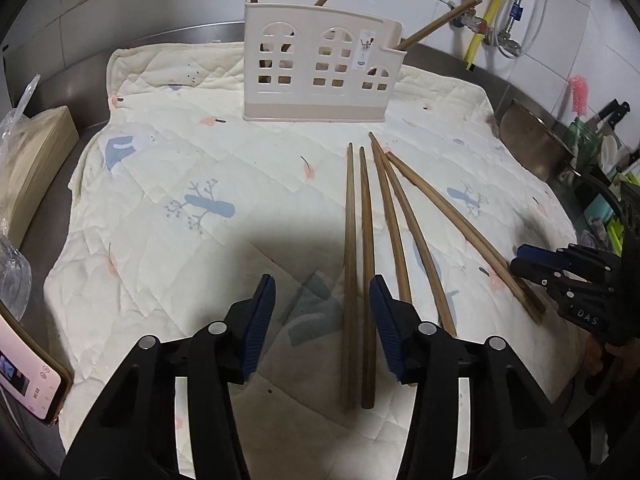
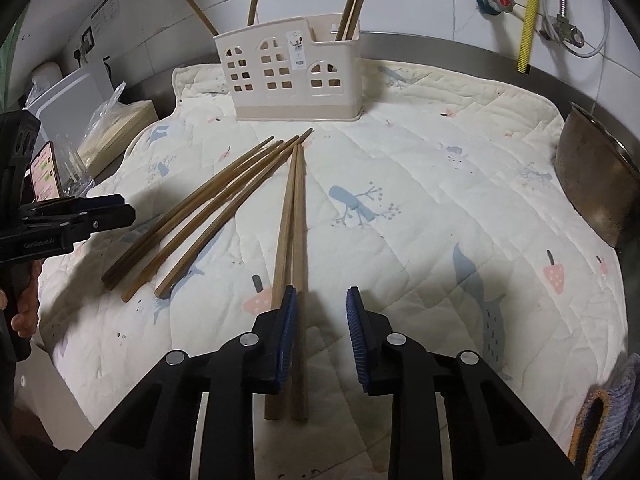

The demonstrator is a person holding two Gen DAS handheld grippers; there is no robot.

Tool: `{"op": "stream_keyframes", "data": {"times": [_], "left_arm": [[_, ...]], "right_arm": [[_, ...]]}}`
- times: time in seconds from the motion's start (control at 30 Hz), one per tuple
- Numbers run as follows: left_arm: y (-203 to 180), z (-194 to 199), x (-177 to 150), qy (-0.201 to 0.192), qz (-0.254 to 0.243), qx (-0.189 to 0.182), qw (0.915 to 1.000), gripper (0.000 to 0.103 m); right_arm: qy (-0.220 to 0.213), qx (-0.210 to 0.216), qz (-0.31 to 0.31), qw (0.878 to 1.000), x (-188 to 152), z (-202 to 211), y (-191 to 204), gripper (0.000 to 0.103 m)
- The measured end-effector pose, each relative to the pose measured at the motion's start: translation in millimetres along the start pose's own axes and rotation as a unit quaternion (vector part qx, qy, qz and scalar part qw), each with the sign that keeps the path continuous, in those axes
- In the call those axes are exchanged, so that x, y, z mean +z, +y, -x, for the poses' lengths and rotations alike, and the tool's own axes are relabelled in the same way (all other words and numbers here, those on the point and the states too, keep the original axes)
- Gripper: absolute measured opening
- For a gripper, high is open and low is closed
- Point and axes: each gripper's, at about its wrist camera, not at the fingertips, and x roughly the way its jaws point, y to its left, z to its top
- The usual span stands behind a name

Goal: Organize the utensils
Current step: 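Close the left tool on a third chopstick while the right tool grasps one too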

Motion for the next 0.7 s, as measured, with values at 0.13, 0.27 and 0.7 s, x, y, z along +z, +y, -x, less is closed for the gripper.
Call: {"op": "stream_keyframes", "data": {"times": [0.13,0.27,0.7], "left_arm": [[-0.1,-3.5,-1.7,0.007,0.002,-0.006,1.0,0.038],[-1.9,-5.4,-3.0,0.011,-0.001,-0.013,0.9999,0.028],[-7.3,-12.6,-8.0,0.023,-0.012,-0.019,0.9995,0.019]], "right_arm": [[0.001,0.002,0.003,1.0,-0.5,-1.5,1.6,0.021],[-0.001,0.002,0.002,1.0,0.0,-0.7,1.3,0.018],[0.012,-0.008,0.033,0.999,-6.9,-5.7,12.9,0.014]]}}
